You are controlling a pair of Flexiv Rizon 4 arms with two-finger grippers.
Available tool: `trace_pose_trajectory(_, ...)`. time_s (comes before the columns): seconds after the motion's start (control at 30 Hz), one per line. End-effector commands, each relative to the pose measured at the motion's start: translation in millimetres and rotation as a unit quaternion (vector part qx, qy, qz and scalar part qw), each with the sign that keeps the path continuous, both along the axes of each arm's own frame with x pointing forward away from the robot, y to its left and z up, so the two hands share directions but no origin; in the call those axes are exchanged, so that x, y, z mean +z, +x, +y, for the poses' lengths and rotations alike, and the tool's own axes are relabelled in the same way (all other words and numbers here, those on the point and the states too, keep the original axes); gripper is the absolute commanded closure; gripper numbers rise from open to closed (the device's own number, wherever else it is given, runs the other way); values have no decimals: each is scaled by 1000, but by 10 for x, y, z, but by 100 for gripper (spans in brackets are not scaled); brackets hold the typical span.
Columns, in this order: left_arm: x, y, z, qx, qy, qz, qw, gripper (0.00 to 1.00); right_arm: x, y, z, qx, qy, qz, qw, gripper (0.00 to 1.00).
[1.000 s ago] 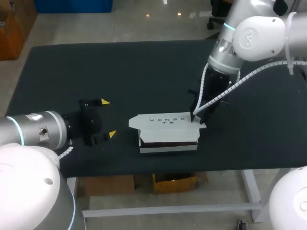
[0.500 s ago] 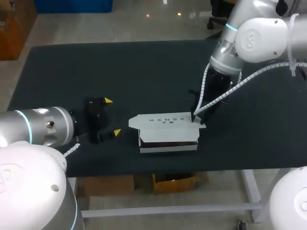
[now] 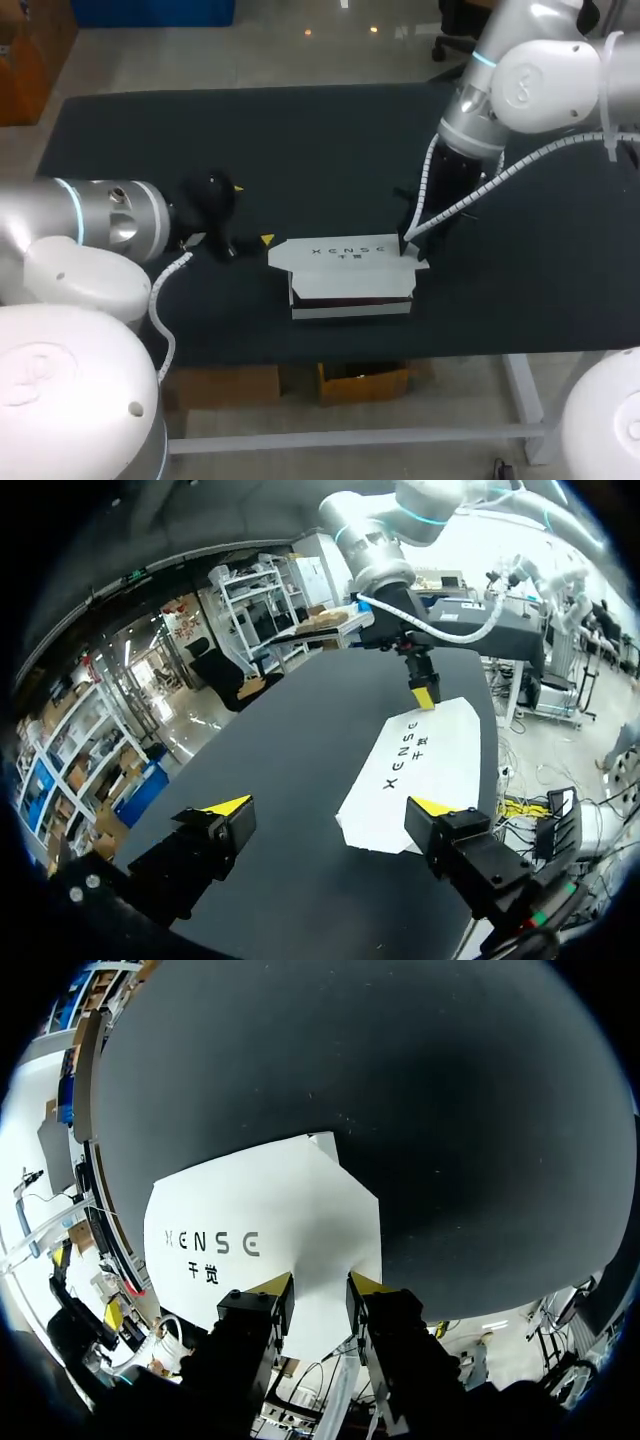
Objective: Assemble the packaging by folding the flat box into shape, placing the metal phone stand inside, and closing the box properly
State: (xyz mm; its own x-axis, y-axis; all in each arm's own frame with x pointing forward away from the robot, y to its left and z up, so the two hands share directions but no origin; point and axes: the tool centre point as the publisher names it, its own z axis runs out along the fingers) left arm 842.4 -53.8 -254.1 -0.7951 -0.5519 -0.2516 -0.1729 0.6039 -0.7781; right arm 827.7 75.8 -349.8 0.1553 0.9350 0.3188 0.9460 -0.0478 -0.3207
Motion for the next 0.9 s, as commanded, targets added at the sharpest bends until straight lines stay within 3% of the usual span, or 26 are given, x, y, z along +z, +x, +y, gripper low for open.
trace_pose_trajectory(0.03,76,42,-37,154,109,228,955,0,-6,-11,-4,1,-1,-1,1000,68)
trace_pose_trajectory(0.37,76,42,-37,154,109,228,955,0,14,-8,-1,-2,1,-7,1000,67)
trace_pose_trajectory(0.4,87,96,-60,176,98,276,940,0,12,-9,-3,-3,1,-7,1000,67)
trace_pose_trajectory(0.43,87,107,-77,180,92,283,938,0,11,-9,-4,-3,1,-7,1000,67)
trace_pose_trajectory(0.5,90,128,-111,202,82,324,921,0,8,-9,-5,-4,1,-7,1000,68)
trace_pose_trajectory(0.53,84,107,-135,199,82,325,921,0,6,-10,-3,-4,1,-7,1000,67)
trace_pose_trajectory(0.57,85,113,-157,228,75,353,904,0,4,-11,1,-4,1,-7,1000,68)
trace_pose_trajectory(0.63,74,103,-177,229,67,386,891,0,3,-12,4,-3,1,-7,1000,68)
trace_pose_trajectory(0.67,71,113,-165,258,58,424,866,0,3,-12,5,-4,1,-7,1000,68)
trace_pose_trajectory(0.7,64,106,-160,299,55,433,848,0,3,-12,6,-4,1,-8,1000,68)
trace_pose_trajectory(0.9,64,106,-160,299,55,433,848,0,1,-14,0,-4,1,-8,1000,68)
